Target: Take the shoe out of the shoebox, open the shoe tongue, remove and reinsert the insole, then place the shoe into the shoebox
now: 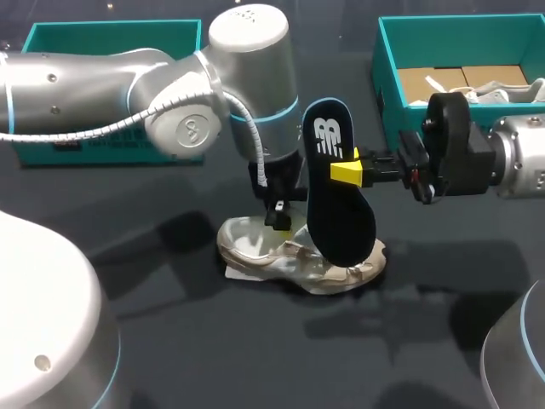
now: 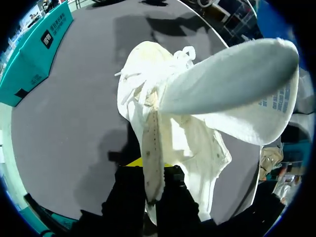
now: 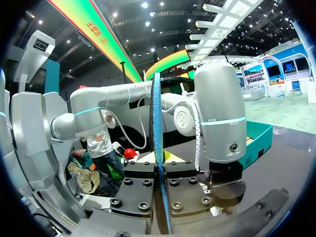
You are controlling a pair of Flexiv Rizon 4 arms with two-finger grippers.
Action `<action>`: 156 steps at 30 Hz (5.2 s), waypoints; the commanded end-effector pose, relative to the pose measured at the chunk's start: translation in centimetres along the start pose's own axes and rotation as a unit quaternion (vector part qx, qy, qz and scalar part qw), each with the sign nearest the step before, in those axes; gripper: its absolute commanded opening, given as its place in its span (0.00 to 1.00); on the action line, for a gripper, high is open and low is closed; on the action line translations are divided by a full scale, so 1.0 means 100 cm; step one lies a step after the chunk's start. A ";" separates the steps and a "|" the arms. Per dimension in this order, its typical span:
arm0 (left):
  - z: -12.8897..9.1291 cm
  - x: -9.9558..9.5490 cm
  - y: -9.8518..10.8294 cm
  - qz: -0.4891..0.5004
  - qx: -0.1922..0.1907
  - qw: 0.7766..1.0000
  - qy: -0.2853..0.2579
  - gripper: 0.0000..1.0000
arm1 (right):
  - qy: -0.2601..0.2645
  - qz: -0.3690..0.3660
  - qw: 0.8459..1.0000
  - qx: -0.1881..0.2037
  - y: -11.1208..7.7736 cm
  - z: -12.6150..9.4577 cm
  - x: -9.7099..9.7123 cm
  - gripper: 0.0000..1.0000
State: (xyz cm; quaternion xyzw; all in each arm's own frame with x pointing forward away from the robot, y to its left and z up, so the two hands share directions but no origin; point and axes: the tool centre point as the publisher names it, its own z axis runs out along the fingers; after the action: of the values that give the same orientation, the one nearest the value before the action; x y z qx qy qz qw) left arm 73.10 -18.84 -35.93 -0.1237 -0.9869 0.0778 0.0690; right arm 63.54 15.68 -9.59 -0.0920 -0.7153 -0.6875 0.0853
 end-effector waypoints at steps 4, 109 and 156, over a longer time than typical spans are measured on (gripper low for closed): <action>-0.036 -0.002 0.000 0.107 0.007 0.994 0.032 0.00 | -0.001 0.000 1.000 0.000 -0.001 0.002 0.000 0.00; -0.101 -0.030 -0.033 0.550 0.170 0.797 -0.183 1.00 | -0.001 0.000 1.000 0.000 -0.001 0.002 0.000 0.00; -0.200 -0.039 -0.061 0.507 0.364 0.581 -0.522 1.00 | 0.009 0.141 0.990 -0.025 0.025 -0.038 -0.067 0.00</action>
State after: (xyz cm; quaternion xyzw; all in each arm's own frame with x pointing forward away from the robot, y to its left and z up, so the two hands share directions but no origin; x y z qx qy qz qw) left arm 78.88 -22.98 -15.46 -0.5203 -0.5262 0.4969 -0.4532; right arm 70.10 11.54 -8.47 -0.1911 -0.6769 -0.6873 0.1810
